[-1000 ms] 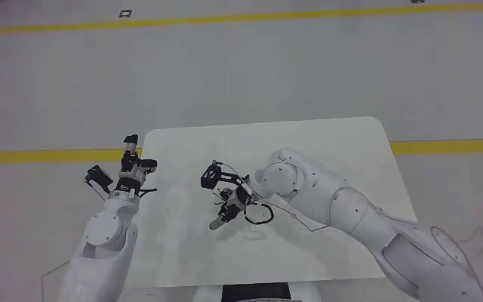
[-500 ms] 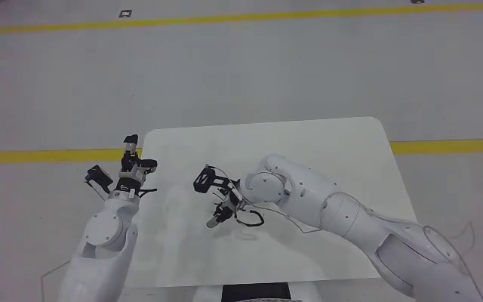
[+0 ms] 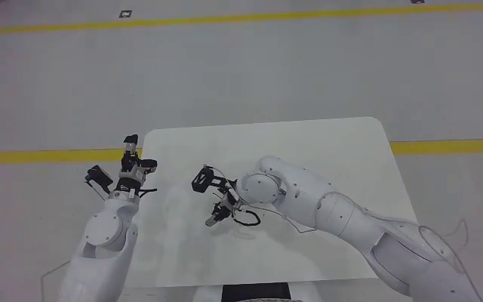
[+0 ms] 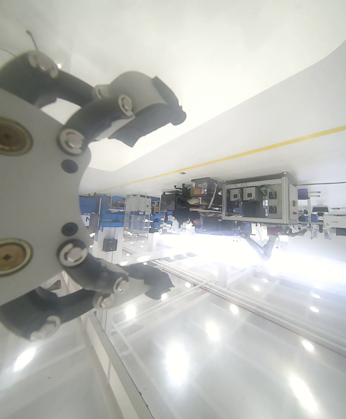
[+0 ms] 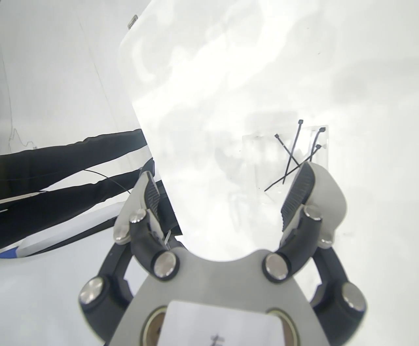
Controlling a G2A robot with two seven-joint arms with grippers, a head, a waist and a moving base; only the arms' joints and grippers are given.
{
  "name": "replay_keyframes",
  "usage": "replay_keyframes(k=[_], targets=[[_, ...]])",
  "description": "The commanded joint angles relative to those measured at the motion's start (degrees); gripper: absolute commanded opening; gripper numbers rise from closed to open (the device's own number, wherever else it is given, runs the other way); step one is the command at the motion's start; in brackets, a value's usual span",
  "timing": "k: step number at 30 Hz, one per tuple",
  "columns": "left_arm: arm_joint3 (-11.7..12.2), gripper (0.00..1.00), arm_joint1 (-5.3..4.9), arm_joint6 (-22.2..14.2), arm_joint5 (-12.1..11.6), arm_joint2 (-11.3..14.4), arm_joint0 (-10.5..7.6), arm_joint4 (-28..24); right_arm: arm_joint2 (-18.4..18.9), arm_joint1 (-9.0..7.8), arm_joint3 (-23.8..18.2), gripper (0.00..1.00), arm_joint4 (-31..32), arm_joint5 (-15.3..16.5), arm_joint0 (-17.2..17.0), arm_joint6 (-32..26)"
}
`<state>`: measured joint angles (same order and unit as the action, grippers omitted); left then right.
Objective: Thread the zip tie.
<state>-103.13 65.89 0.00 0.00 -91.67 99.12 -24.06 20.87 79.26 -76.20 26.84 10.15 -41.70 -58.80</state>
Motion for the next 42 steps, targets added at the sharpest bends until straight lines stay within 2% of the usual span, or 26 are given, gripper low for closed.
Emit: replay_keyframes(k=[1,10,19,29,30,31,32,36,42], targets=[[0.0,1.00,0.00,0.0,0.0,0.0,0.00,0.0,-0.2,0.28,0.5,1.00,0.6,0.1,-0.2,0.3],[0.0,1.00,0.00,0.0,0.0,0.0,0.00,0.0,-1.3,2.25,4.9,1.00,2.6,0.6,-0.5,2.9],[0.0,1.00,0.00,0.0,0.0,0.0,0.00,0.0,-1.3,2.25,4.9,1.00,2.6,0.6,-0.5,2.9],[0.0,1.00,0.00,0.0,0.0,0.0,0.00,0.0,-0.5,3.36,8.9,1.00,2.2,1.7,-0.4,3.0],[0.0,1.00,0.00,0.0,0.0,0.0,0.00,0.0,-0.5,3.59,9.3,0.84,2.0,2.2,-0.3,3.0],[0.0,1.00,0.00,0.0,0.0,0.0,0.00,0.0,-0.4,3.76,9.6,0.56,1.9,2.6,-0.2,3.1],[0.0,1.00,0.00,0.0,0.0,0.0,0.00,0.0,-0.4,3.91,10.0,0.46,1.8,3.1,-0.1,3.2],[0.0,1.00,0.00,0.0,0.0,0.0,0.00,0.0,-0.1,4.53,11.5,0.35,1.2,4.3,0.3,2.9],[0.0,1.00,0.00,0.0,0.0,0.0,0.00,0.0,0.5,5.21,13.6,0.30,1.1,5.3,0.7,2.9]])
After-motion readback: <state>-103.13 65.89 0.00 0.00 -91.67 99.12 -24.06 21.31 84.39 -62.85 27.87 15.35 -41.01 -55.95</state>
